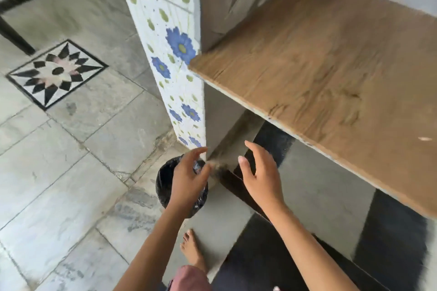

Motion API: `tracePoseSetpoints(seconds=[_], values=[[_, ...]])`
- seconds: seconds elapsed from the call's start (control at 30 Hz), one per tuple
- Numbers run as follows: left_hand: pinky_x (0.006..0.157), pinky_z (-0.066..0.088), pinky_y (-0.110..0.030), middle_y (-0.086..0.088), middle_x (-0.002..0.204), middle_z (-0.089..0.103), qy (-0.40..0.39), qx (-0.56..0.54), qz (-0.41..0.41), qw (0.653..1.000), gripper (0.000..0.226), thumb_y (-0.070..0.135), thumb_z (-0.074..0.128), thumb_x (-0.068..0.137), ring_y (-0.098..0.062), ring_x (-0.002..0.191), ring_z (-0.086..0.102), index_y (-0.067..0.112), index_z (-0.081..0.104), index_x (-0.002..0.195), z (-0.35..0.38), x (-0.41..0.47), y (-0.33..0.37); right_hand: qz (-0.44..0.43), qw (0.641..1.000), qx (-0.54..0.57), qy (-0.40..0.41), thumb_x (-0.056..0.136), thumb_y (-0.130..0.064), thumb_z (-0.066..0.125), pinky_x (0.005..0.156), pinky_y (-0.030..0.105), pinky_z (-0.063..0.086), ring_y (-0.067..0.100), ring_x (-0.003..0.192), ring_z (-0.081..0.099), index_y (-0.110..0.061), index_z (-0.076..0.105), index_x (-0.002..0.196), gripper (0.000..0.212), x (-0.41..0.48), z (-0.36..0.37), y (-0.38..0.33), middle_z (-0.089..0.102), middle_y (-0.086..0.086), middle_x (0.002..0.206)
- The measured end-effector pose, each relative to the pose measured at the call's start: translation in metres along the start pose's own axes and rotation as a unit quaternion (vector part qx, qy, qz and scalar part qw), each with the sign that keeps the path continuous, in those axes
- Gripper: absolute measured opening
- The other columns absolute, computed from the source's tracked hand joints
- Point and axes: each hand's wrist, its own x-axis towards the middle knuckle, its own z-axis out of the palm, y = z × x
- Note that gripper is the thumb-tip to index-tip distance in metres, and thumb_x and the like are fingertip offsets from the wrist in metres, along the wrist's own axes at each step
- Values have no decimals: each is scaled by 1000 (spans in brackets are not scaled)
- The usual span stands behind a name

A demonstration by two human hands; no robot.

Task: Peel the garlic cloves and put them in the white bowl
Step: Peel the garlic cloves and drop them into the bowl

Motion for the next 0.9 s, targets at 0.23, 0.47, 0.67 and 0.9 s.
tracePoseSetpoints(seconds=[0.23,0.47,0.67,0.9], values=[[89,33,-4,12,113,58,-42,50,219,974,33,28,62,86,6,100,50,22,60,118,111,-95,146,-85,978,-60,179,91,-32,49,95,32,44,24,112,58,-5,54,125,43,-90,-191,49,62,9,123],[91,41,-24,2,123,61,-121,79,286,947,36,24,64,85,-17,106,59,18,59,120,231,-157,222,-11,961,-121,248,89,-34,46,87,38,49,29,103,62,-5,59,120,45,-155,-322,137,65,10,115],[87,46,-31,-4,122,63,-93,144,286,943,33,13,68,82,-26,106,62,15,64,115,289,-136,247,51,958,-162,229,85,-35,45,80,41,54,33,96,64,-1,61,116,48,-152,-358,176,67,14,107],[84,46,-35,-10,122,62,-58,235,241,940,29,10,60,86,-31,105,60,9,67,114,303,-54,255,178,943,-252,129,85,-55,12,116,43,9,29,143,19,-4,31,145,81,-106,-356,204,23,16,154]])
